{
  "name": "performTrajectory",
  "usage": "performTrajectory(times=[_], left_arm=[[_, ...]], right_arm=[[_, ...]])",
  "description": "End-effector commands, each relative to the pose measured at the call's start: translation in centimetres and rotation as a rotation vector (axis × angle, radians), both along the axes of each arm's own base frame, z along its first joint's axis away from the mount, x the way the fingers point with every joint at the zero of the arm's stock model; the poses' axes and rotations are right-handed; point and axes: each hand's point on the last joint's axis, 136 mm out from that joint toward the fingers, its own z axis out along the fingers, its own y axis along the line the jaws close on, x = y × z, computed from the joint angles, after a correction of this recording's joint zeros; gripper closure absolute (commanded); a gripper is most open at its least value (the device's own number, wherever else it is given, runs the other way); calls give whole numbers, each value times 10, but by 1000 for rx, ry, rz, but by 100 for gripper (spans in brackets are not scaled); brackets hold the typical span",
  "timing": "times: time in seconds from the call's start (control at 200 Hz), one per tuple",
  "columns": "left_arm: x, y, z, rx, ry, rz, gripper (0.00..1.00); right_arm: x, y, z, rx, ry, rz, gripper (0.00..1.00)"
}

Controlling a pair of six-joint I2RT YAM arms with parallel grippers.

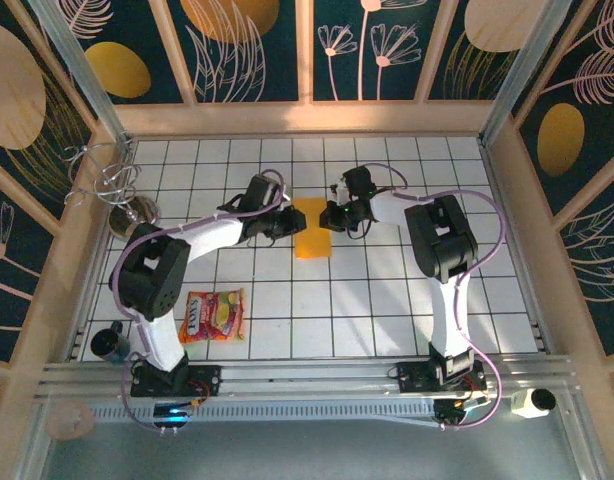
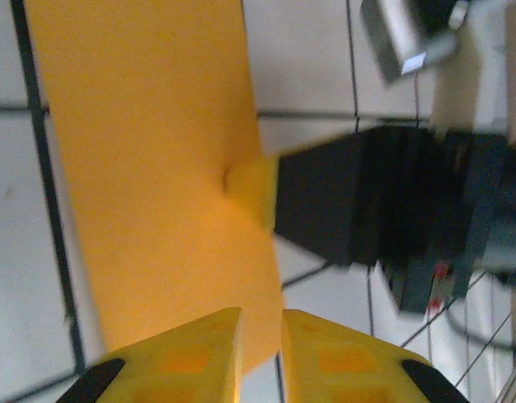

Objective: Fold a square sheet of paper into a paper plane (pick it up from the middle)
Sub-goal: First fold the square sheet of paper in half at the center of the table.

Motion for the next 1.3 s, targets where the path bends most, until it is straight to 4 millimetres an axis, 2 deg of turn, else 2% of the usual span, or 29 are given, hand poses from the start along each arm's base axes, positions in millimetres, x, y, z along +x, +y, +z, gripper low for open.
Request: performTrajectory(times=[0.0,0.125,0.205,0.42,0.536,0.631,0.786,0.931,1.081,1.296], left_arm=[[26,-6,-1,-45,-1,66,80],[30,-20,-8,-80,33,25,80],[27,-22,-17,-68,63,5,80],[9,-20,-34,-55,116,-45,81],[-3,-14,-51,-25,155,-56,81],[-9,-9,-64,7,180,-62,81],[-10,-8,-68,23,181,-79,81],[-16,-3,-81,66,197,-96,82],[-30,6,-94,120,214,-150,84],[-53,23,-99,226,206,-255,86]], right_arm=[[-13,-6,-3,-17,92,-63,94],[-15,-5,-12,-28,114,-62,94],[-13,-8,-14,-45,109,-68,94],[-6,-6,-4,-27,84,-80,93],[-5,-5,-2,-17,82,-87,93],[-8,-5,-11,-30,104,-87,93],[-12,-12,-27,-73,133,-97,93],[-16,-18,-38,-109,150,-106,93],[-19,-25,-45,-147,162,-117,93],[-20,-34,-53,-183,174,-137,93]])
